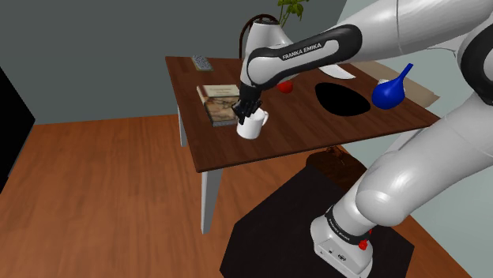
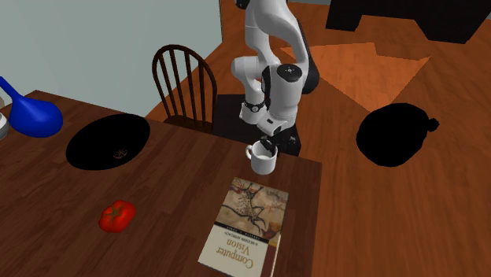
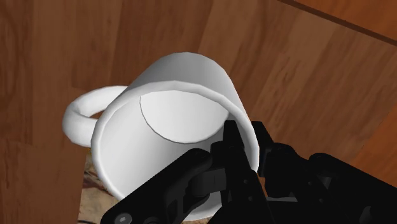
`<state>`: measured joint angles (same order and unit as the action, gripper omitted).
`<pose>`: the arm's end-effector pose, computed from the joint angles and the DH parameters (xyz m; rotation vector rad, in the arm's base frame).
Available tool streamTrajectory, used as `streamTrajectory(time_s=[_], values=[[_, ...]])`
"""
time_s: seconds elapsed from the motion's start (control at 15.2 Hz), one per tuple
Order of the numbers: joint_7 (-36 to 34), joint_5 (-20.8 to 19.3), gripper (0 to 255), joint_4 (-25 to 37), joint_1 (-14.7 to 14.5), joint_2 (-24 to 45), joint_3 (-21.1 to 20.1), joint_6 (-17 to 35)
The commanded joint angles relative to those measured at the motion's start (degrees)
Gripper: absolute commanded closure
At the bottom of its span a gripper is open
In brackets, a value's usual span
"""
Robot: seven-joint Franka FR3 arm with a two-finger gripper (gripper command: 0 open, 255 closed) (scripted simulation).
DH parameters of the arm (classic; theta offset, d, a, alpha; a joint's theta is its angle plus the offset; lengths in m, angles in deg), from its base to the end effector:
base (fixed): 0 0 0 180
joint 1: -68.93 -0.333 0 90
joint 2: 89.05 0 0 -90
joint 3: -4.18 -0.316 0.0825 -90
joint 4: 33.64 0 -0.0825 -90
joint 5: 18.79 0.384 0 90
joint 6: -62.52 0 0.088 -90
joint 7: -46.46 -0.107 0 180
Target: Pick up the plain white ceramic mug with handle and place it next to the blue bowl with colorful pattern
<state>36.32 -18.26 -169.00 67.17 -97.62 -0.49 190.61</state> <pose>0.4788 0.0545 0.3886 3.1379 -0.1117 0.0356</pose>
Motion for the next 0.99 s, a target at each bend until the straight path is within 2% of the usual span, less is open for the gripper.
streamTrajectory(time_s=[0.0,0.92], values=[[0.01,0.06,255,1.01,-0.02,-0.72,0.0,-1.73],[0.27,0.31,255,8.12,-0.02,-4.73,0.2,-12.84]])
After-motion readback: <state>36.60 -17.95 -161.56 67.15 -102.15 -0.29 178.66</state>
